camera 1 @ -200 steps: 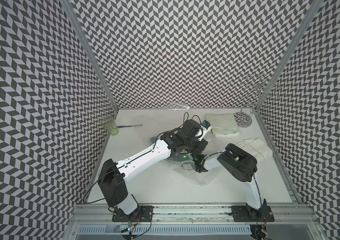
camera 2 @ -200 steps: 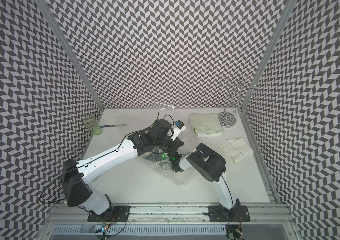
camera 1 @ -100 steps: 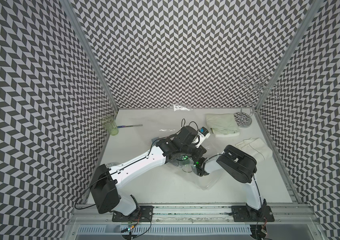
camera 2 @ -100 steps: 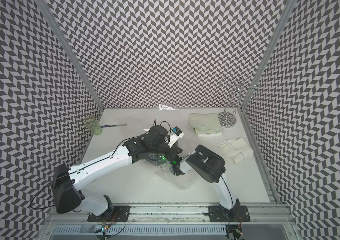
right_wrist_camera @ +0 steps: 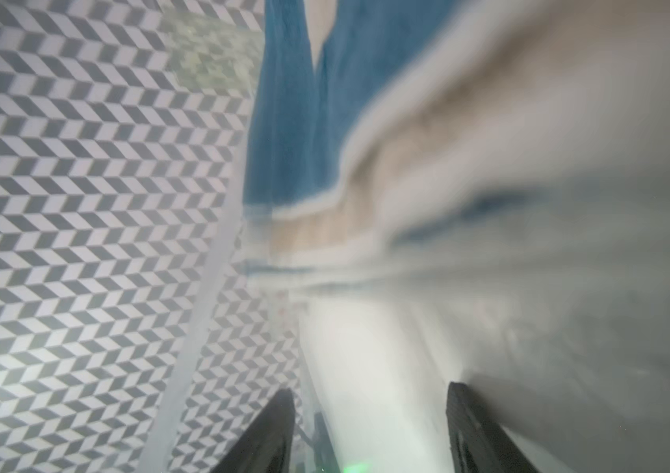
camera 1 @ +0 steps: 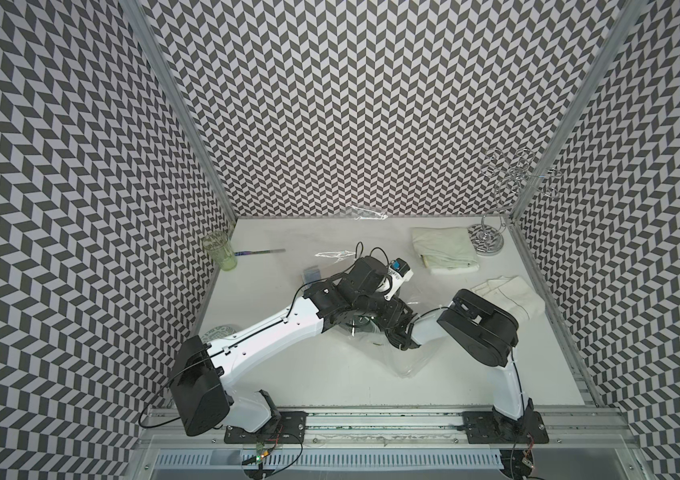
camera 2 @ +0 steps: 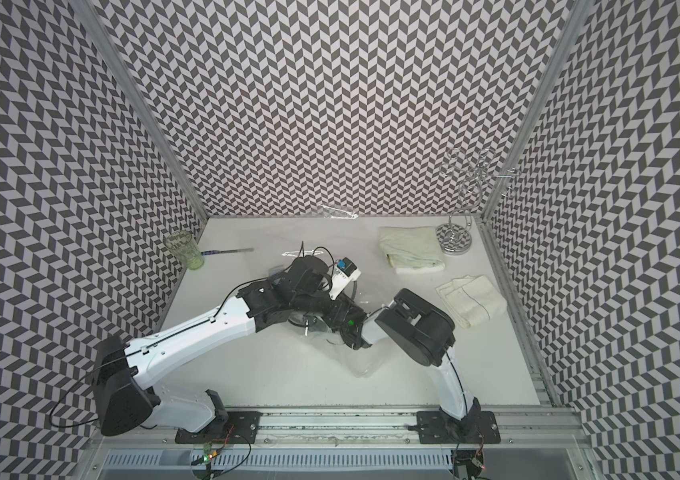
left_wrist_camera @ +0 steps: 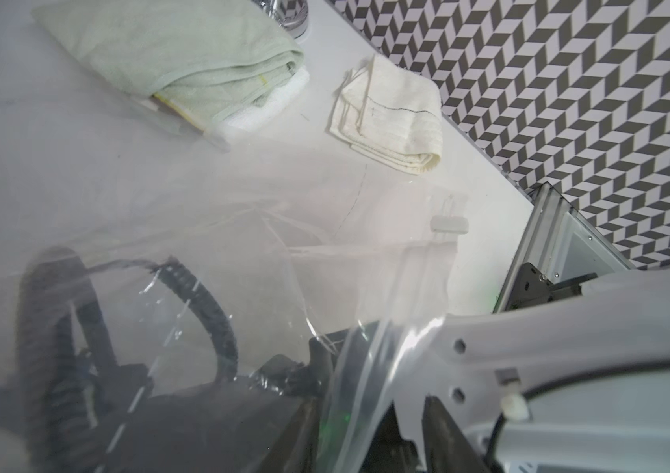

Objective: Place the folded towel into the vacuum bag
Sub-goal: Place the towel in the vacuum bag.

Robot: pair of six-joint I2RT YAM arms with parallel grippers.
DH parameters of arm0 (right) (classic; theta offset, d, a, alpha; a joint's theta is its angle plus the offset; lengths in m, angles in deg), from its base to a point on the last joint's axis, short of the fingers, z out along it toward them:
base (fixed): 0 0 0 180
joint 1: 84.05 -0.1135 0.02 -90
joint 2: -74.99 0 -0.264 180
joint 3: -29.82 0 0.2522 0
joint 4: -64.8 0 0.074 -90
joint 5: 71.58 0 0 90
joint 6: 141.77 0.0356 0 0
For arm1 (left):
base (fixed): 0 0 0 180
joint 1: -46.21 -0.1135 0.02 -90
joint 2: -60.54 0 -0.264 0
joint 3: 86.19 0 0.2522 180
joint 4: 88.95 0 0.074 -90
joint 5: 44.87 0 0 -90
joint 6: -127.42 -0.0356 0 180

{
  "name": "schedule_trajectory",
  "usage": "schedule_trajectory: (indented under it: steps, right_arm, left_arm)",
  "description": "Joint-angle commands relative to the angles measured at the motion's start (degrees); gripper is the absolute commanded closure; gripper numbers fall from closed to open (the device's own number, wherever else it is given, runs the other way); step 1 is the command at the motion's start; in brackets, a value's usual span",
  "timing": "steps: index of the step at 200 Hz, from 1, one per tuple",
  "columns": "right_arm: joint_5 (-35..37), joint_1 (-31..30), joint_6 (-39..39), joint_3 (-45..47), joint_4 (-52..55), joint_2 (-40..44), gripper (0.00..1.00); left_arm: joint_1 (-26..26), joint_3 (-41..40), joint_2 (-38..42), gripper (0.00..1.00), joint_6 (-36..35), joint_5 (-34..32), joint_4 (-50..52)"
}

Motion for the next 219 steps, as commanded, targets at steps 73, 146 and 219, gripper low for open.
schedule_trajectory:
  steps: [73, 146, 219]
  right_arm:
    - [-1.2, 1.13, -8.84, 10.52, 25.5, 20.23, 0.33]
    - [1.87, 2.28, -16.67, 15.23, 42.0, 30.63, 0.28]
    - [3.23, 3.9, -19.57, 12.62, 45.06, 31.09, 0.28]
  left_arm:
    - [-15.28, -5.94, 13.82, 0.41, 12.05, 8.1, -8.06]
    - [-24.54, -19.95, 7.98, 0.5, 20.59, 4.79, -21.87]
    - [-29.76, -29.11, -8.52, 0.61, 27.62, 1.95, -33.38]
